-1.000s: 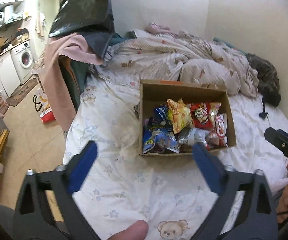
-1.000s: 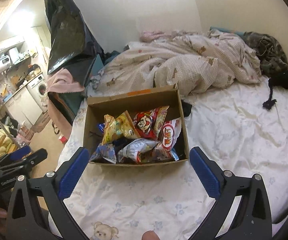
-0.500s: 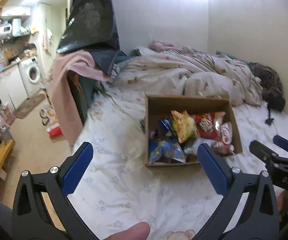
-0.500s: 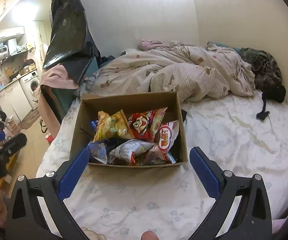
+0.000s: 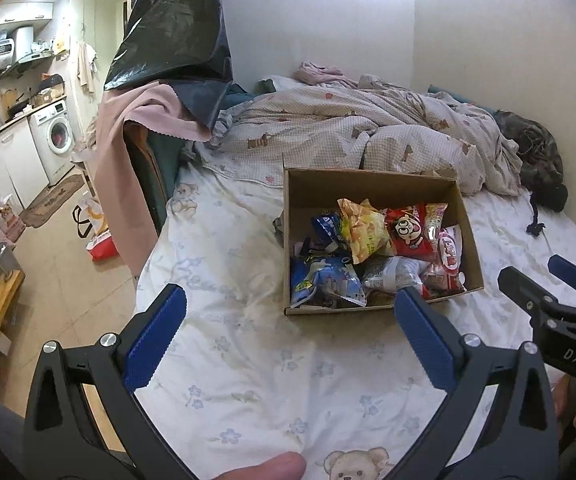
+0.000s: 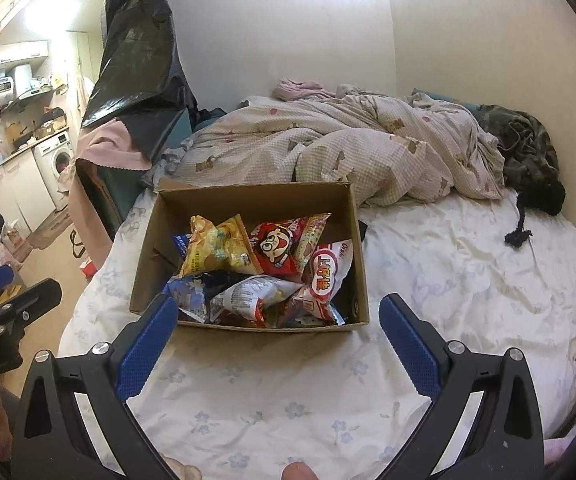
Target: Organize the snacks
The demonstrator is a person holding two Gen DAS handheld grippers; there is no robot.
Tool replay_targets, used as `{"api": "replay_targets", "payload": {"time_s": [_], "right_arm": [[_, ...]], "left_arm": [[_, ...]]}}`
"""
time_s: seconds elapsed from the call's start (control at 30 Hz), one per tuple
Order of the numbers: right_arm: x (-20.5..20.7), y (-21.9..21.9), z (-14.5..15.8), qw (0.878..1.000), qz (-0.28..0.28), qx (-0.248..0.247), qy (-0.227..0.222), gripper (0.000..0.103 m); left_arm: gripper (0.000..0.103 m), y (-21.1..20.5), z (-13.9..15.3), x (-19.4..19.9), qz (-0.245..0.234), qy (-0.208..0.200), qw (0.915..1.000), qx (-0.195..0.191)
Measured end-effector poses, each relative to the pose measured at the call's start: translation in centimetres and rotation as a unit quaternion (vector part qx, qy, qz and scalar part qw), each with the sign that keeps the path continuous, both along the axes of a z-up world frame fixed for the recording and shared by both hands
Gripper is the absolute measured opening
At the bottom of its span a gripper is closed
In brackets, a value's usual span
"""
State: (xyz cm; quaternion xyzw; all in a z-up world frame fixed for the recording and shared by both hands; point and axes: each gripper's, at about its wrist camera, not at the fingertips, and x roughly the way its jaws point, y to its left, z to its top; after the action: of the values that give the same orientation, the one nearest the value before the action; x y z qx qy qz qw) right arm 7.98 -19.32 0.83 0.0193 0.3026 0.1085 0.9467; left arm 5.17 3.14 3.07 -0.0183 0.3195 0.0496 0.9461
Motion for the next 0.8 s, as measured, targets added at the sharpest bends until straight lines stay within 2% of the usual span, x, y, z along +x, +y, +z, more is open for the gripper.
{"api": "replay_targets", "payload": {"time_s": [0.33, 0.8], "right_arm": [[0.41, -0.63, -0.35, 1.000, -0.012, 0.012, 0.017, 0.103], [0.45, -0.73, -0.32, 1.000, -0.015, 0.014, 0.018, 0.103]], "left_arm": [[0.103, 0.06, -0.05, 0.08, 0.000, 0.001, 1.0000, -0.001], [0.103, 0.22, -0.27, 0.00, 0.003, 0.000, 1.0000, -0.003]]}}
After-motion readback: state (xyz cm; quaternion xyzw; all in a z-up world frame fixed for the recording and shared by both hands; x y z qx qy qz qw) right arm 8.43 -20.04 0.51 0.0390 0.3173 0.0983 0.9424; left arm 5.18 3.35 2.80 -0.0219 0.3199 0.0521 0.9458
